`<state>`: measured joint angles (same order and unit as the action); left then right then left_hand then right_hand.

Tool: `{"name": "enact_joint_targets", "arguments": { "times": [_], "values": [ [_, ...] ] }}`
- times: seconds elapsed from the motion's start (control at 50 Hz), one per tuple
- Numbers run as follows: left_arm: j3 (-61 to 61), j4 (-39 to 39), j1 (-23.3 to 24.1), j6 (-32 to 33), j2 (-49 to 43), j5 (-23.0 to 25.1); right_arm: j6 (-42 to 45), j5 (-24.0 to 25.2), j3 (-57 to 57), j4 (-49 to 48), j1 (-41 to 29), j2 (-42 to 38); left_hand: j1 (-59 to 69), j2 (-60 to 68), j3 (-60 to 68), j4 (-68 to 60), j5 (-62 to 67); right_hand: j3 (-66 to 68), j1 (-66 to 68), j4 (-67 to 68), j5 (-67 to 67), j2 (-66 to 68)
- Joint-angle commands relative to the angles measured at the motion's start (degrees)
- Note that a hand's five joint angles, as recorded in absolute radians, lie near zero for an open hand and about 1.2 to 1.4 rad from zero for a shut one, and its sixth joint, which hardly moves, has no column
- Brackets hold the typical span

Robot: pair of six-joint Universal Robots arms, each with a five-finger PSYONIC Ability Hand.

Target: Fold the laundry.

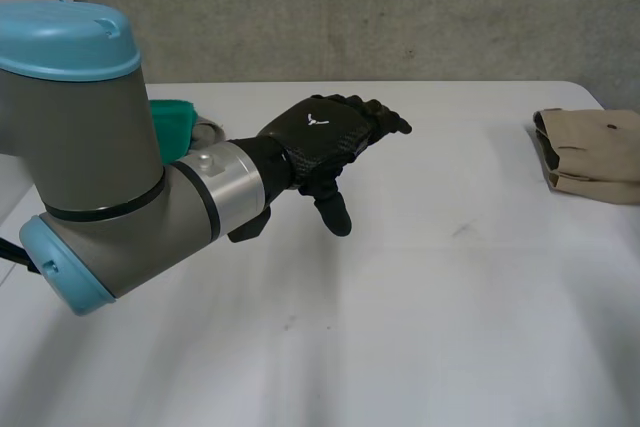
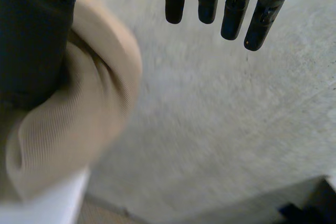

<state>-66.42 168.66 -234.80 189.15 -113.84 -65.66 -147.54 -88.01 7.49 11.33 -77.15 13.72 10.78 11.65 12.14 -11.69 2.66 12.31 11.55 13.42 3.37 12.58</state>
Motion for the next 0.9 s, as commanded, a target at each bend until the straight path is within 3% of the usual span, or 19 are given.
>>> {"name": "enact_joint_targets", "arguments": {
  "times": [0.02,0.08,0.16,0.22,0.3,0.44,0.54,0.66,0.8,0.9],
  "values": [
    [-0.55,0.00,-0.31,-0.01,0.47,0.00,24.39,-9.71,5.78,3.96,-0.54,6.48,0.45,-0.43,-0.92,0.46,-1.43,-2.31,-1.55,-3.42,-3.37,-2.58],
    [-0.47,0.26,-0.83,-0.01,1.25,-0.17,25.46,-12.88,6.66,1.07,-0.46,10.96,0.45,-0.43,-0.92,0.46,-1.43,-2.31,-1.55,-3.42,-3.37,-2.58],
    [-0.47,1.75,-3.64,0.16,2.22,-2.19,24.40,-12.62,7.36,-2.37,-1.07,16.15,0.11,-0.76,-1.26,0.80,-1.77,-2.31,-1.55,-3.42,-3.37,-2.58],
    [-0.47,4.29,-7.14,0.25,3.01,-4.30,21.16,-12.27,8.68,-2.98,-5.54,20.28,-0.22,-1.10,-1.59,1.13,-2.10,-2.31,-1.55,-3.42,-3.37,-2.58],
    [-0.20,7.11,-11.11,0.60,3.45,-4.83,14.57,-9.64,11.40,-2.99,-13.01,24.42,-0.39,-1.27,-1.76,1.30,-2.27,-2.31,-1.55,-3.42,-3.37,-2.58],
    [1.90,12.83,-20.95,3.76,1.44,-4.92,1.38,1.69,29.23,-3.16,-23.21,32.93,-0.06,-0.93,-1.43,0.97,-1.94,-2.31,-1.55,-3.42,-3.37,-2.58],
    [4.71,14.68,-28.42,9.55,-4.97,-5.01,-0.56,6.89,44.85,-4.21,-31.90,40.49,0.45,-0.43,-0.92,0.46,-1.43,-2.31,-1.55,-3.42,-3.37,-2.58],
    [11.82,14.68,-34.75,17.81,-18.13,-4.13,-0.56,7.42,58.32,-5.71,-37.54,42.26,0.78,-0.09,-0.58,0.13,-1.09,-2.31,-1.55,-3.42,-3.37,-2.58],
    [16.06,13.80,-36.69,23.89,-27.74,-2.99,-0.56,7.42,67.39,-7.38,-38.69,44.63,1.45,0.58,0.08,-0.54,-0.43,-2.31,-1.55,-3.42,-3.37,-2.58],
    [17.02,12.83,-37.57,25.56,-31.25,-3.51,-0.56,7.60,71.17,-9.66,-38.08,46.92,9.66,8.79,8.29,-8.75,7.78,-2.31,-1.55,-3.42,-3.37,-2.58]
  ]
}}
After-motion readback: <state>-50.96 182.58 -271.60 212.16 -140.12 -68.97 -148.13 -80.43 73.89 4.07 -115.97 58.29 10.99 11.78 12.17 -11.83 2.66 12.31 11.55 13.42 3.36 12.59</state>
